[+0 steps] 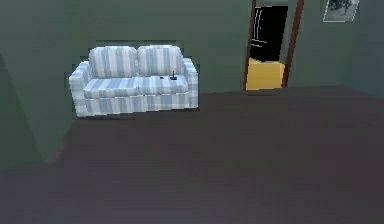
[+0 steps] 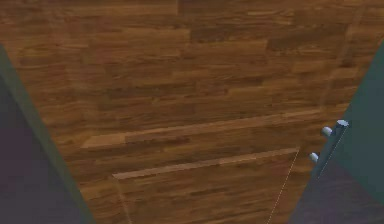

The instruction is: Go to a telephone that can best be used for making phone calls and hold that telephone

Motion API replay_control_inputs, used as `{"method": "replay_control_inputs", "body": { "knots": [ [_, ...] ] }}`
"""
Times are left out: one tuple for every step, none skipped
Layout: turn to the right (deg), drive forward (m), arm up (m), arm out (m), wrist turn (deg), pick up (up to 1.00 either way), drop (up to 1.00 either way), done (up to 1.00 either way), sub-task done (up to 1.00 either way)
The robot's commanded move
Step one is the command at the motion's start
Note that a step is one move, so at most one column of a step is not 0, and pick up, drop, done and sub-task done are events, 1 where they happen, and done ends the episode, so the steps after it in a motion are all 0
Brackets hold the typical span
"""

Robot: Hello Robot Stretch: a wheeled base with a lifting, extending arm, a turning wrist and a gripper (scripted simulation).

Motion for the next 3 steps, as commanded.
{"method": "replay_control_inputs", "body": {
  "knots": [
    [-9.0, 0.0, 0.0, 0.0, 0.0, 0.0, 0.0, 0.0, 0.0],
    [0.0, 1.0, 0.0, 0.0, 0.0, 0.0, 0.0, 0.0, 0.0],
    [-3.0, 0.0, 0.0, 0.0, 0.0, 0.0, 0.0, 0.0, 0.0]
  ]
}}
